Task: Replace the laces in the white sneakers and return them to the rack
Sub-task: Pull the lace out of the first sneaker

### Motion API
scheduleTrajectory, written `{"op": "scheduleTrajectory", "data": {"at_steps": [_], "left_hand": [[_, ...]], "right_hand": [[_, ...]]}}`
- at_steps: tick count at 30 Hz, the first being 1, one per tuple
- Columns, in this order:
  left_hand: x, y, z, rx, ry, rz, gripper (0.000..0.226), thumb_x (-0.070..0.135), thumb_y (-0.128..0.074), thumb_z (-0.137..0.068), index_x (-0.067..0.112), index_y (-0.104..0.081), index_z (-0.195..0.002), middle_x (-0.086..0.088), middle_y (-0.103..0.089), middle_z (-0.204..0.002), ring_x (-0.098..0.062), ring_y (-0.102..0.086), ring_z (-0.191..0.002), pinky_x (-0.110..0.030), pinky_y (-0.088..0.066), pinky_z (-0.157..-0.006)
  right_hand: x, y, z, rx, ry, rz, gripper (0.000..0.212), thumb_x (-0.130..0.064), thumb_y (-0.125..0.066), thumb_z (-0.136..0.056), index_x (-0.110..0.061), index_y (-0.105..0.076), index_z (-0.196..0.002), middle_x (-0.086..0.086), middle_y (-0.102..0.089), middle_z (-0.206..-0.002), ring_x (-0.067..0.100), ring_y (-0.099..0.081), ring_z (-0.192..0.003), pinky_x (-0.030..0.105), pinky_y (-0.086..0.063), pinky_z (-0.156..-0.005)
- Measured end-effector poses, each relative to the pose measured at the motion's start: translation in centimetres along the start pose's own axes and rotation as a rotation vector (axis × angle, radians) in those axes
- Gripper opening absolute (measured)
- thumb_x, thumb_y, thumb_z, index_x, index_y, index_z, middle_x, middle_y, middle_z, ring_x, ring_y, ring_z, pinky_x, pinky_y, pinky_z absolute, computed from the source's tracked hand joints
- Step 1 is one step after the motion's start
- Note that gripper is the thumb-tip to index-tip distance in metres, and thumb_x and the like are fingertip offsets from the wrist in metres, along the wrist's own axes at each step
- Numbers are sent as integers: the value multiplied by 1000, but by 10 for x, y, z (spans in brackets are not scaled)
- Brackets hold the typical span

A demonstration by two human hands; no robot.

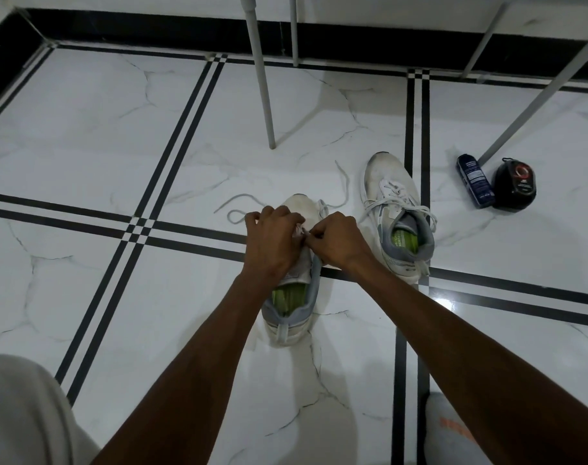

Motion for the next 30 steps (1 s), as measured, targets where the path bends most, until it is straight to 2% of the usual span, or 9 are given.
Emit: {"op": "scheduleTrajectory", "data": {"at_steps": [4,9,12,16,18,21,24,27,30], "left_hand": [[-1,-5,-9,-84,-68,165,33,8,-75,-80,7,-71,-112,-11,-62,-124,-32,-57,-110,-44,-50,-84],[-1,-7,-9,-29,-166,47,8,-3,-69,-74,3,-73,-70,-15,-67,-77,-37,-62,-69,-36,-43,-60],[-3,-6,-1,35,-117,148,11,0,-66,-81,7,-72,-74,-9,-68,-80,-29,-61,-75,-35,-44,-61],[-63,11,4,381,674,571,14,18,-64,-91,10,-74,-89,-5,-74,-89,-23,-70,-87,-33,-55,-79],[-82,16,6,362,818,623,21,19,-67,-90,7,-72,-107,-10,-74,-103,-25,-69,-99,-32,-53,-87],[-60,23,-1,237,444,669,53,8,-68,-83,13,-55,-134,-4,-64,-125,-16,-57,-114,-26,-46,-96],[-20,16,-6,11,-5,378,47,19,-61,-76,19,-67,-123,-1,-69,-119,-21,-60,-110,-35,-44,-97],[-8,7,-8,-101,-109,6,18,27,-65,-85,23,-77,-98,2,-72,-102,-24,-66,-96,-40,-39,-91],[-3,3,-5,-104,-107,-139,18,26,-62,-89,22,-76,-80,2,-69,-87,-23,-63,-89,-42,-32,-94]], "right_hand": [[2,-2,-2,-3,24,16,34,-27,-65,-89,-8,-71,-62,12,-69,-67,29,-66,-70,38,-52,-67],[2,-4,-2,-8,33,11,33,-28,-65,-89,-5,-74,-67,15,-70,-70,31,-67,-72,42,-55,-71],[2,-3,-1,5,20,-22,32,-26,-66,-86,-2,-73,-65,16,-70,-69,31,-68,-71,42,-56,-71],[8,0,-1,25,-24,-76,29,-17,-67,-77,0,-64,-55,19,-67,-64,35,-67,-69,45,-57,-67],[12,-1,-1,15,-50,-120,27,-16,-66,-76,3,-66,-57,19,-67,-62,34,-68,-64,49,-59,-65],[13,-3,-2,2,-79,-159,24,-19,-66,-74,-1,-71,-60,17,-69,-61,32,-70,-62,48,-61,-64],[8,-2,-3,0,-91,-177,23,-25,-70,-76,-5,-76,-67,15,-71,-67,33,-71,-67,47,-61,-68],[6,-1,-3,-10,-82,-170,32,-34,-73,-82,-4,-77,-73,16,-72,-71,32,-71,-69,45,-61,-70],[7,-3,-2,-27,-74,-177,29,-29,-73,-80,-3,-76,-70,17,-72,-71,34,-71,-70,49,-60,-69]]}}
Point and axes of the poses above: each hand's wrist, its own z-axis away from the middle knuckle, its own y-axis out of the back of the hand, x = y × z, the point moved 4 cm from there along -z, towards the middle knuckle
